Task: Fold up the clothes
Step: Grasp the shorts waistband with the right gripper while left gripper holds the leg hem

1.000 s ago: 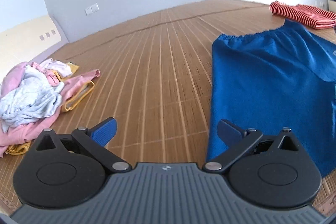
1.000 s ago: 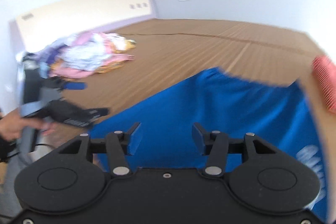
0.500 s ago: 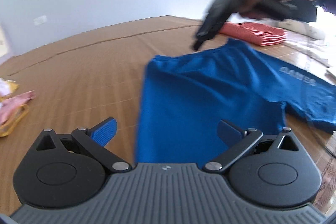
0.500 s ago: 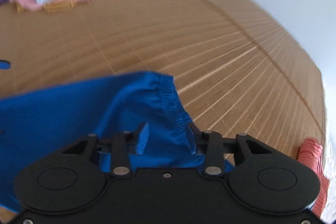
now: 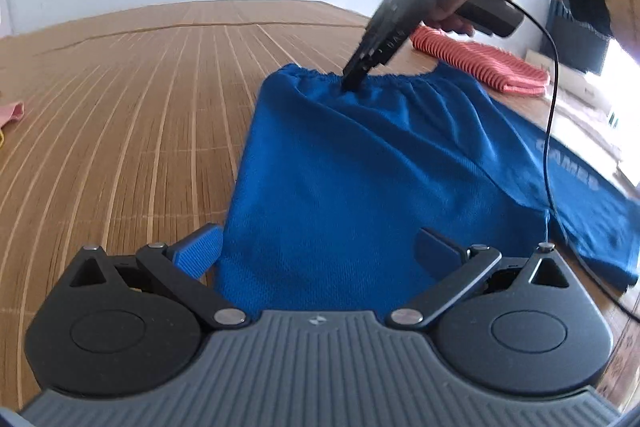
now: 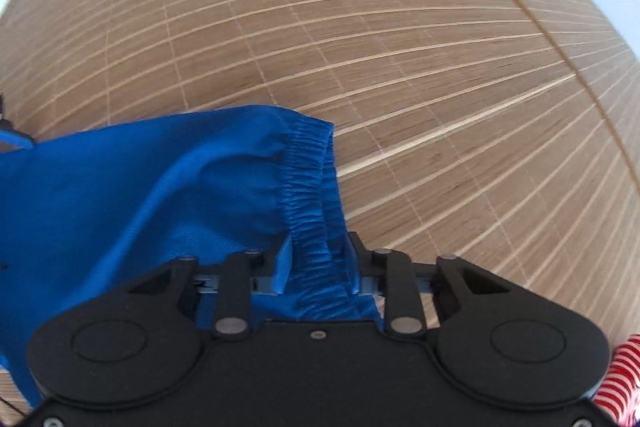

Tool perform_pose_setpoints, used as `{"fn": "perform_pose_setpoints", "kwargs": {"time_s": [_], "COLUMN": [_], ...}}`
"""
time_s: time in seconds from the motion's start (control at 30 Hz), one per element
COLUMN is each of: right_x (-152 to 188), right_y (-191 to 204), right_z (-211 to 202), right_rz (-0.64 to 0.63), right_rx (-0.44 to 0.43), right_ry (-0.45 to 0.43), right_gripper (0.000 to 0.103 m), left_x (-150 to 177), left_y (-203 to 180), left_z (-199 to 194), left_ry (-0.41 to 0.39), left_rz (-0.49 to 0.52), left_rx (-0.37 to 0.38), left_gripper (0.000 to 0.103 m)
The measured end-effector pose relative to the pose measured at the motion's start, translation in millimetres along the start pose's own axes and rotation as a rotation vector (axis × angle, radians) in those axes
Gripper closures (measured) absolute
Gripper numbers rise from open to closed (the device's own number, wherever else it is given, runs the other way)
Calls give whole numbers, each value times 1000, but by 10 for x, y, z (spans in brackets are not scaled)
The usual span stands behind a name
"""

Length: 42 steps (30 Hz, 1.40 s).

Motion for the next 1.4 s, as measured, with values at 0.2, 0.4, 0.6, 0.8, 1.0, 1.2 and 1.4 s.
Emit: {"fn": "perform_pose_setpoints", "kwargs": {"time_s": [0.2, 0.4, 0.6, 0.8, 1.0, 1.2, 1.4], "right_x": [-37, -59, -108, -33, 57, 17, -206], "right_y": [8, -177, -291, -320, -187, -275, -189], "right_z": [-9, 72, -109, -185, -52, -23, -144], "right_rz": [-56, 24, 36, 18, -3, 20, 29], "right_rx": [15, 101, 162, 93, 87, 142, 94], "right_ry": [6, -14, -34, -33, -17, -23, -88], "right_gripper": [87, 93, 90, 86, 86, 80, 80], "left_x": [34, 87, 122, 117, 119, 120, 126], "left_y": [-69, -124, -149, -145, -152, -160, -170], "left_z": [26, 3, -16, -18, -20, -16, -12], "left_ry": [20, 38, 37, 37, 41, 42, 45], "left_rz": [28, 50, 49, 46, 51, 51, 55], "left_rx": [-32, -49, -49, -50, -56, -57, -62], "left_gripper": [0, 0, 0, 0, 0, 0, 0]}}
Point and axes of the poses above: each gripper's, at about its wrist camera, not at the fingertips, and z roughly the way its jaws point, y to its left, x to its underside, the point moved 6 cm from there along z, roughly the way its jaws point, and after that the axes turned 12 degrees about x, right-handed, at the moved point
